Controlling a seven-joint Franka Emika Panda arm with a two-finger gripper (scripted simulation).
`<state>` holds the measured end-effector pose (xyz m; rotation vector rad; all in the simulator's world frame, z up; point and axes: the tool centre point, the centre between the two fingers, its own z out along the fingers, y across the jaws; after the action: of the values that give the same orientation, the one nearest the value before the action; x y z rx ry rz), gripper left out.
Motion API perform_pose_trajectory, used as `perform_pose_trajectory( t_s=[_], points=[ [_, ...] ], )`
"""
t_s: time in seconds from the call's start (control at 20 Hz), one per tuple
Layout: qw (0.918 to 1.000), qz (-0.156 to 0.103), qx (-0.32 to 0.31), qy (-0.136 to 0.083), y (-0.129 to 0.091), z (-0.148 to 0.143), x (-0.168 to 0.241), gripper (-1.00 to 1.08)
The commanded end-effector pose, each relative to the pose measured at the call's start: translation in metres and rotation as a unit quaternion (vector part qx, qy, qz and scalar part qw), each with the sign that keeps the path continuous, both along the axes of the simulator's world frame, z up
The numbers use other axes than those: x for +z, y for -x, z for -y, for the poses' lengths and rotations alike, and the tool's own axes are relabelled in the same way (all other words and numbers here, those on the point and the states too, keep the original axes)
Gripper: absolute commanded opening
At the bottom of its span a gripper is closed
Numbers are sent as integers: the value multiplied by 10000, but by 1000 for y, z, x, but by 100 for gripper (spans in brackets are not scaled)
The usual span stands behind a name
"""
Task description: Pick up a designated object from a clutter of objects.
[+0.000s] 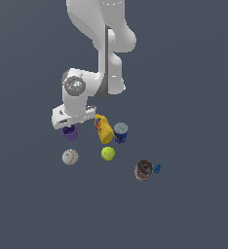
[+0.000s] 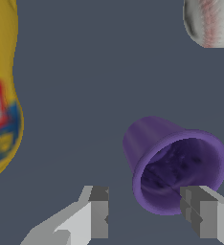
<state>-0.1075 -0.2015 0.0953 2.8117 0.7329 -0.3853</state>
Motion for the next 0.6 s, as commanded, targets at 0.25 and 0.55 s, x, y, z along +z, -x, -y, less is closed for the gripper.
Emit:
perform_pose_trajectory(
  t_s=[0.25, 0.55],
  points=[
    [10000, -11, 23, -5, 6, 6, -21, 28],
    [10000, -12, 26, -6, 7, 6, -23, -100]
  ],
)
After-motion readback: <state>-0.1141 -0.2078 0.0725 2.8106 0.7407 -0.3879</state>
